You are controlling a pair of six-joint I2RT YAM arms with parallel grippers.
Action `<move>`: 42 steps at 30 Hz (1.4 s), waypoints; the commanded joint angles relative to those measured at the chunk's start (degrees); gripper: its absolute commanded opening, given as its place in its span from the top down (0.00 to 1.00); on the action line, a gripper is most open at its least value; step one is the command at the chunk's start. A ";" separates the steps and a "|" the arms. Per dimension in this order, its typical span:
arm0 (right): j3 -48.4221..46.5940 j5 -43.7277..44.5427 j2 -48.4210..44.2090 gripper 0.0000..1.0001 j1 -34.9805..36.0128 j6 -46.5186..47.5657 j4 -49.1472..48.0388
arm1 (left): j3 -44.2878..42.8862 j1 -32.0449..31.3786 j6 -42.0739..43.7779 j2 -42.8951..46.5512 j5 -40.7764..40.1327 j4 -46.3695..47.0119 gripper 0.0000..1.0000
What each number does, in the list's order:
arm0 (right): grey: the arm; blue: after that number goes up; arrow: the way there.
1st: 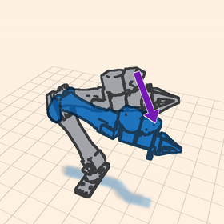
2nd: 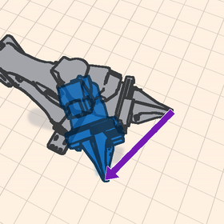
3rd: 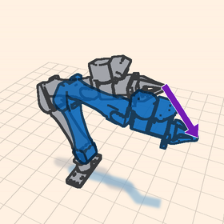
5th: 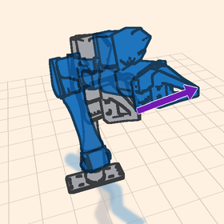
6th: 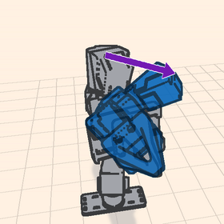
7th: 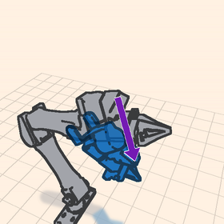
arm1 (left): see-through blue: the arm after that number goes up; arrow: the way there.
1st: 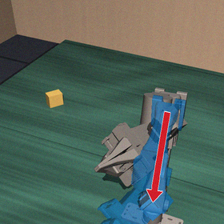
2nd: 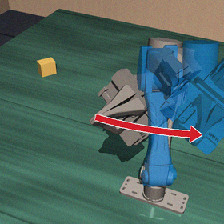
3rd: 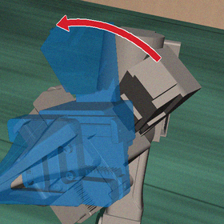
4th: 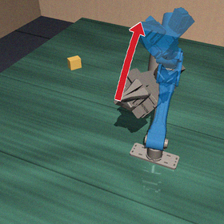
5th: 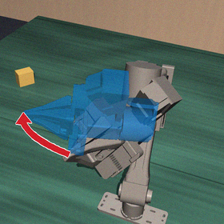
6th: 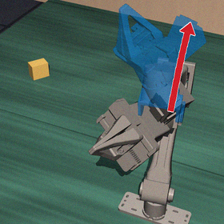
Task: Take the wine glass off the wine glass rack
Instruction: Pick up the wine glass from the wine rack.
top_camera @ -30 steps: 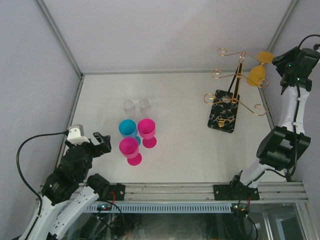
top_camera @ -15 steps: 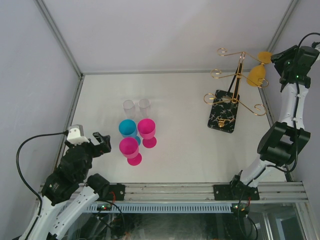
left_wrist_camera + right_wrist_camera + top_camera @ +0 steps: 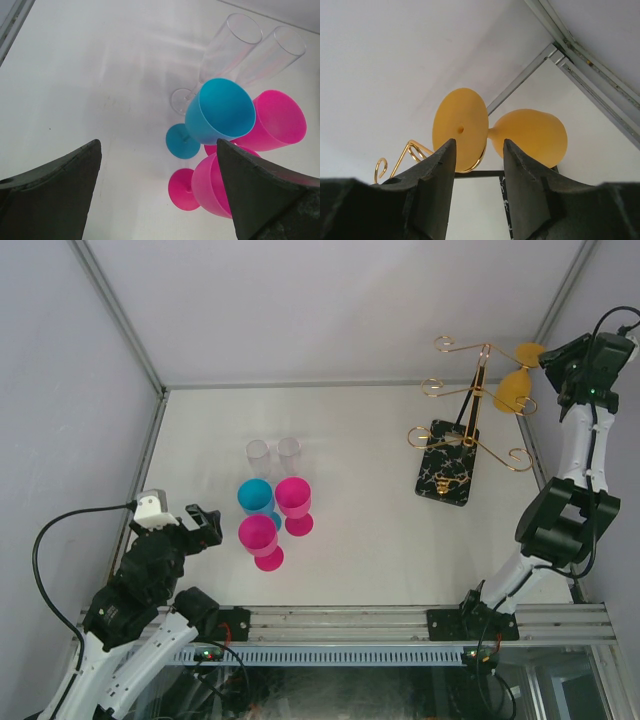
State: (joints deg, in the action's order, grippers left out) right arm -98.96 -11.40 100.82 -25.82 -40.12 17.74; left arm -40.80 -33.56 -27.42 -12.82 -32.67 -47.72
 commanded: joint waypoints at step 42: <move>-2.64 3.21 3.27 0.75 1.31 0.57 -7.19 | 0.81 0.34 -0.11 -2.37 0.94 2.02 0.00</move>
State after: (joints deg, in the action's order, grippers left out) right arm -99.55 -8.88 104.38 -24.21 -39.48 13.32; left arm -40.80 -33.56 -27.42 -14.33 -32.34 -47.70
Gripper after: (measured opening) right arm 0.275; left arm 0.996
